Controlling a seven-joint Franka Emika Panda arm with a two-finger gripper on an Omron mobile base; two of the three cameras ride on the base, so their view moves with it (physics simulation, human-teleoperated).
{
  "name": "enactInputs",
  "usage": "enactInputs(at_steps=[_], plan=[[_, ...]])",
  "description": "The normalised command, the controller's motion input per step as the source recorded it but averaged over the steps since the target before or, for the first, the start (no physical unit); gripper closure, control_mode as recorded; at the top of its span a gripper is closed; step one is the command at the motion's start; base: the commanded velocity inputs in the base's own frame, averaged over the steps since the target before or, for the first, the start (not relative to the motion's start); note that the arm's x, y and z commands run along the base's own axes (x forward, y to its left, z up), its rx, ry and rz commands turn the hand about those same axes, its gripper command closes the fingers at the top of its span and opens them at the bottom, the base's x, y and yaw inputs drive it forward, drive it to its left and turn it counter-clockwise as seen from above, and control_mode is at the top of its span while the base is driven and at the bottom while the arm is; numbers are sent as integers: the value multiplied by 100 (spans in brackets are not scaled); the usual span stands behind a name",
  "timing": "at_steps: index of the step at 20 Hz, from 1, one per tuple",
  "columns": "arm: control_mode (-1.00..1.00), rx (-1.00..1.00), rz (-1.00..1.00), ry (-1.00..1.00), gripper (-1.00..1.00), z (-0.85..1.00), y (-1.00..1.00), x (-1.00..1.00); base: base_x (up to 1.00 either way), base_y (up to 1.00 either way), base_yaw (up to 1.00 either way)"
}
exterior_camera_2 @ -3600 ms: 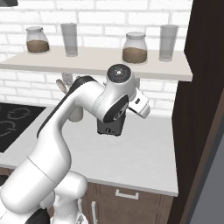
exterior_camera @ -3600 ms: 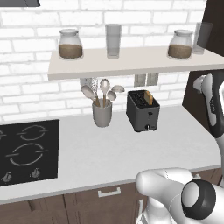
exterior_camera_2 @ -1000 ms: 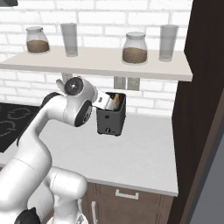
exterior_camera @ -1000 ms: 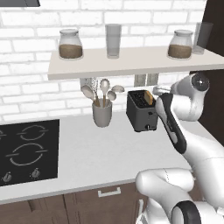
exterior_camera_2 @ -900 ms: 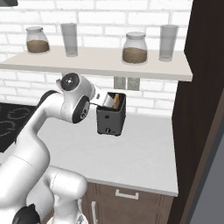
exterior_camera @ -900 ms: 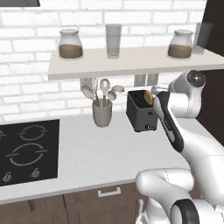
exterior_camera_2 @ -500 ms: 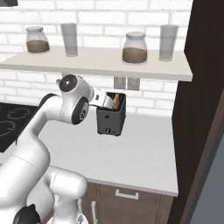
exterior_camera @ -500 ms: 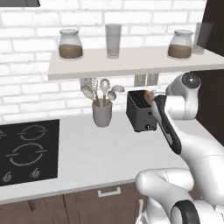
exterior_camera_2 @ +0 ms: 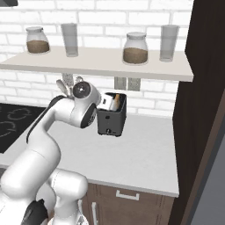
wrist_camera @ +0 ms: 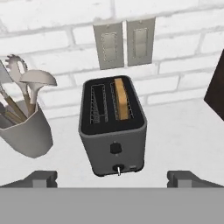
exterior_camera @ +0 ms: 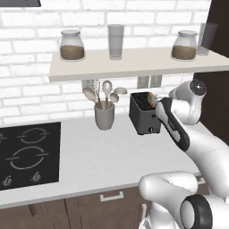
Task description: Start the toaster. Once the lever pops up, take the bread to the plate on the dining counter.
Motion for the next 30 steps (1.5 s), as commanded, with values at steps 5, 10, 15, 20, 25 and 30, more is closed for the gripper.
enactInputs(at_steps=[5, 10, 15, 20, 25, 30], plan=[[-100, -1, 7, 11, -100, -1, -10, 34, 0, 0, 0], [-100, -2, 2, 7, -100, -5, -6, 34, 0, 0, 0], [-100, -1, 0, 0, -100, -35, -7, 16, 0, 0, 0], [-100, 0, 0, -7, -100, -29, 0, 11, 0, 0, 0], [-100, 1, 0, -6, -100, -4, 0, 26, 0, 0, 0], [-100, 0, -1, -2, -100, -8, -1, 32, 0, 0, 0]])
